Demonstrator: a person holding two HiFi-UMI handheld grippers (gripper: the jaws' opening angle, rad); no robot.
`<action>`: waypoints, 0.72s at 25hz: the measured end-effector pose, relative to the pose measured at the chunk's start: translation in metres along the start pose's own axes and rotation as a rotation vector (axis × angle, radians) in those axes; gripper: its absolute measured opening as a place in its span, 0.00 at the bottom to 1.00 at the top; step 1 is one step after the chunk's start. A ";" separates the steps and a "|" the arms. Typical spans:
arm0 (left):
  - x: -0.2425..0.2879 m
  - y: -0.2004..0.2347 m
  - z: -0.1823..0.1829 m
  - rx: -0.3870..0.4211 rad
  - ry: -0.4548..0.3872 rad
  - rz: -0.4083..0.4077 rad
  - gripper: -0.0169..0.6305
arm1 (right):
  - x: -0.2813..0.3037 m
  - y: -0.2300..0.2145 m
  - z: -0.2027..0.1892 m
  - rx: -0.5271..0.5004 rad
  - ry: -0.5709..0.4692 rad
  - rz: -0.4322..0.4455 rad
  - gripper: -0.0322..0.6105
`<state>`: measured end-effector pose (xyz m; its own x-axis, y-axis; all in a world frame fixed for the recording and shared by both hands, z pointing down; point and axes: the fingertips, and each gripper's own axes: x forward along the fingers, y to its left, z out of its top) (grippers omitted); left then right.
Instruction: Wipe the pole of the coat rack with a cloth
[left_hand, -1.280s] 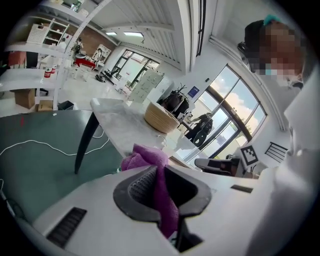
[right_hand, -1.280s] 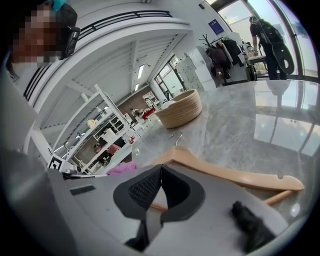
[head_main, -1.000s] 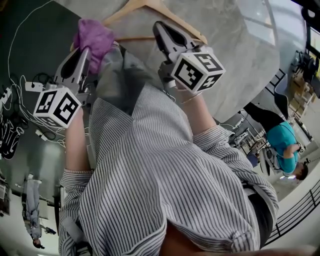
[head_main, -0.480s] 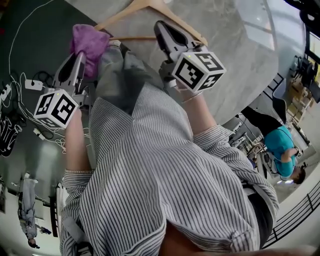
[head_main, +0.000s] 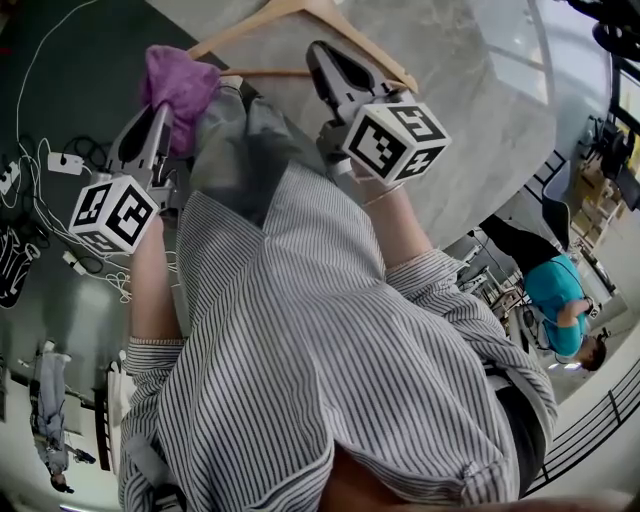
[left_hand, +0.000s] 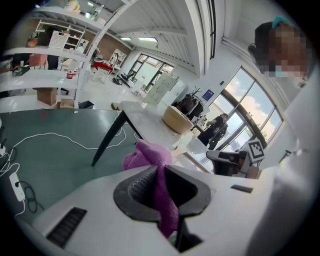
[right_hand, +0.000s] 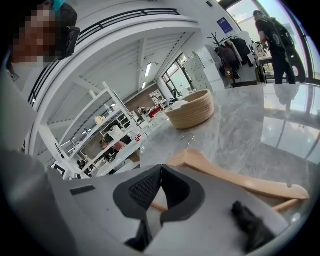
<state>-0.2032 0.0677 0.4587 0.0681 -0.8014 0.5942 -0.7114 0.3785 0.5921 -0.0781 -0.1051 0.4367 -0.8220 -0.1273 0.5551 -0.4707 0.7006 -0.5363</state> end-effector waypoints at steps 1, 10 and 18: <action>0.001 0.001 -0.001 0.004 0.006 -0.002 0.10 | 0.000 0.000 -0.001 0.002 -0.001 -0.004 0.07; 0.022 -0.012 -0.006 0.057 0.066 -0.045 0.10 | -0.011 -0.032 -0.015 0.026 0.010 -0.089 0.07; 0.044 -0.035 -0.012 0.105 0.116 -0.089 0.10 | -0.033 -0.062 -0.037 0.071 0.023 -0.162 0.07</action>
<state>-0.1673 0.0250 0.4704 0.2096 -0.7688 0.6042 -0.7676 0.2535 0.5887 -0.0095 -0.1177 0.4750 -0.7267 -0.2179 0.6515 -0.6184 0.6204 -0.4823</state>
